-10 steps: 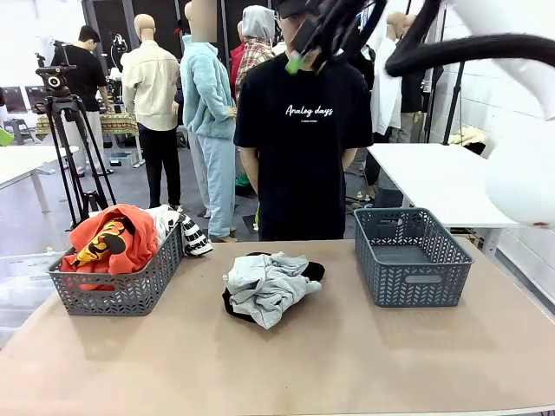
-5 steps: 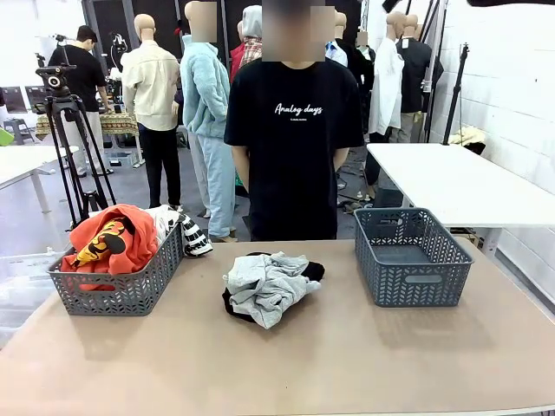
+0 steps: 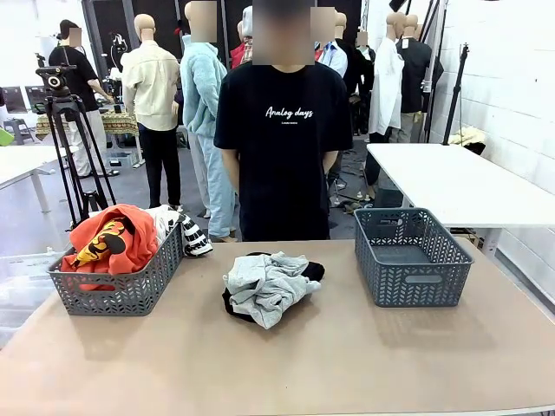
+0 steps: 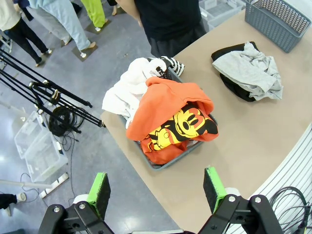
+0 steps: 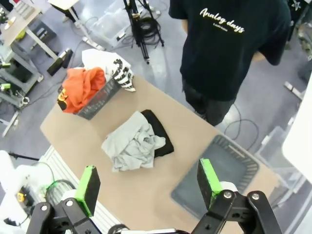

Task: Sort the tops and bottoms.
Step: Lift clothes from the center of the table with your left hand.

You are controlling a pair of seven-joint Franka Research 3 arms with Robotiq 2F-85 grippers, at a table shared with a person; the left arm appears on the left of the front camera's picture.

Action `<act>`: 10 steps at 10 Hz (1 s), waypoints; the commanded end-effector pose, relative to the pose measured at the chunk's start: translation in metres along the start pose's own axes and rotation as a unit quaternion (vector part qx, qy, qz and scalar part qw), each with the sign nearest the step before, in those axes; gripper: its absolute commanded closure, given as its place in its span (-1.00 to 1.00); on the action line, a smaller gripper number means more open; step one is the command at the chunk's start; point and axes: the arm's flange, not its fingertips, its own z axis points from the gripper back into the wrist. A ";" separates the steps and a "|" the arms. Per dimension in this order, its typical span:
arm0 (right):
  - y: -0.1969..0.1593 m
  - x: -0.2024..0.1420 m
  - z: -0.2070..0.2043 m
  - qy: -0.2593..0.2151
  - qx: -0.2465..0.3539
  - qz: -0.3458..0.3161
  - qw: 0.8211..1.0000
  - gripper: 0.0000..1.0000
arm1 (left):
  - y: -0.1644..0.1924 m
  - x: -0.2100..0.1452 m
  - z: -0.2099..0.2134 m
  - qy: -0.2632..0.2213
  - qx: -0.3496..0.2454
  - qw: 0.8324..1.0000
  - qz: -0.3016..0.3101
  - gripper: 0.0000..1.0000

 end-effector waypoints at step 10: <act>-0.021 -0.232 -0.117 0.189 -0.034 -0.196 0.962 -1.00 | 0.000 0.000 0.000 0.006 0.007 1.000 0.000 -1.00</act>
